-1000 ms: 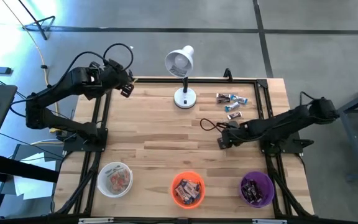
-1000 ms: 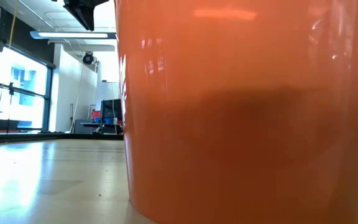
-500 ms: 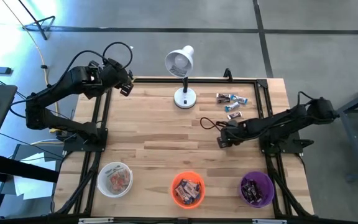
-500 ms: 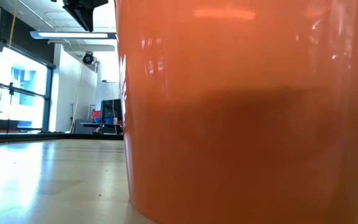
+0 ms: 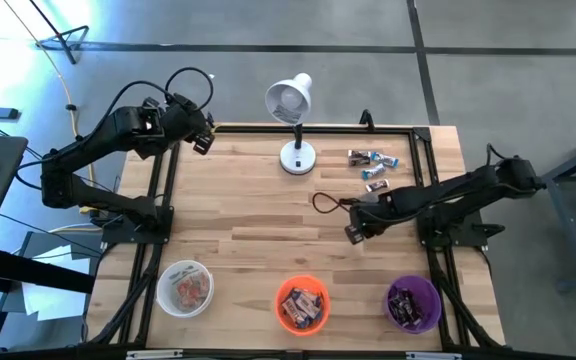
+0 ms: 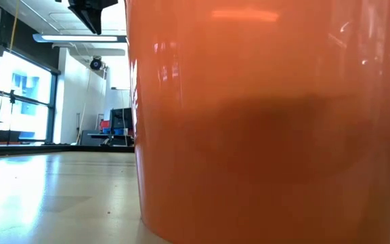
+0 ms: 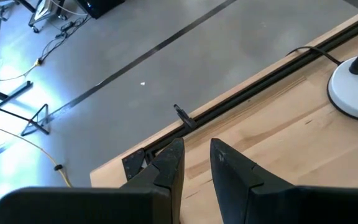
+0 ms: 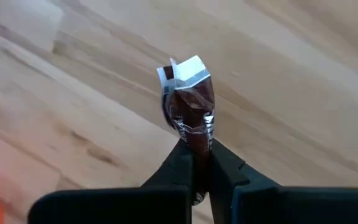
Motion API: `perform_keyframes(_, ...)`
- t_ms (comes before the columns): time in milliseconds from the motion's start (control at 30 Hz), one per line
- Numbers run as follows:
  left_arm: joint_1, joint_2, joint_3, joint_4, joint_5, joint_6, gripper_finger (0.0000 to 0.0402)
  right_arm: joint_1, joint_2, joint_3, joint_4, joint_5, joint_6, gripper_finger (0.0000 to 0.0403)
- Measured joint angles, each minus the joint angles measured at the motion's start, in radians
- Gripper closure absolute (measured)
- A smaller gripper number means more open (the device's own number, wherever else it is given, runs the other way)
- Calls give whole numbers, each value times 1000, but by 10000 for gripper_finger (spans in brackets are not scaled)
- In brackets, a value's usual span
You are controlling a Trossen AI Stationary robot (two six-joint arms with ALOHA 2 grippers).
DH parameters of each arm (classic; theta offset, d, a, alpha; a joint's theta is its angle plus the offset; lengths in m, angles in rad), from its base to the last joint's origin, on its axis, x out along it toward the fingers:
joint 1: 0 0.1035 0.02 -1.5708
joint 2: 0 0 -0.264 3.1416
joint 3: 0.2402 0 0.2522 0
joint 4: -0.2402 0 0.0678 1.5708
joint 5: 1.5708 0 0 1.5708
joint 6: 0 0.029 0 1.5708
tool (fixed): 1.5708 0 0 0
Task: Organize candy in baskets
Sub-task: Put the brown chocolate bar into the purple bucket
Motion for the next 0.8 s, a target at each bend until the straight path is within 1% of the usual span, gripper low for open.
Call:
perform_keyframes(100,0,0,0,0,9,0,337,41,2,112,-122,25,-7,393)
perform_keyframes(233,0,0,0,0,11,0,337,106,-2,282,-317,94,-11,398)
perform_keyframes(367,0,0,0,1,11,-1,337,154,-2,430,-550,96,9,399)
perform_keyframes(467,0,0,0,1,11,-9,337,195,-2,519,-685,61,47,399)
perform_keyframes(567,0,0,0,1,11,-10,337,257,-3,587,-758,5,98,398)
perform_keyframes(633,0,0,0,1,15,-11,337,308,-3,621,-759,-23,156,398)
perform_keyframes(800,0,0,0,1,42,-36,337,448,-3,641,-764,-69,345,398)
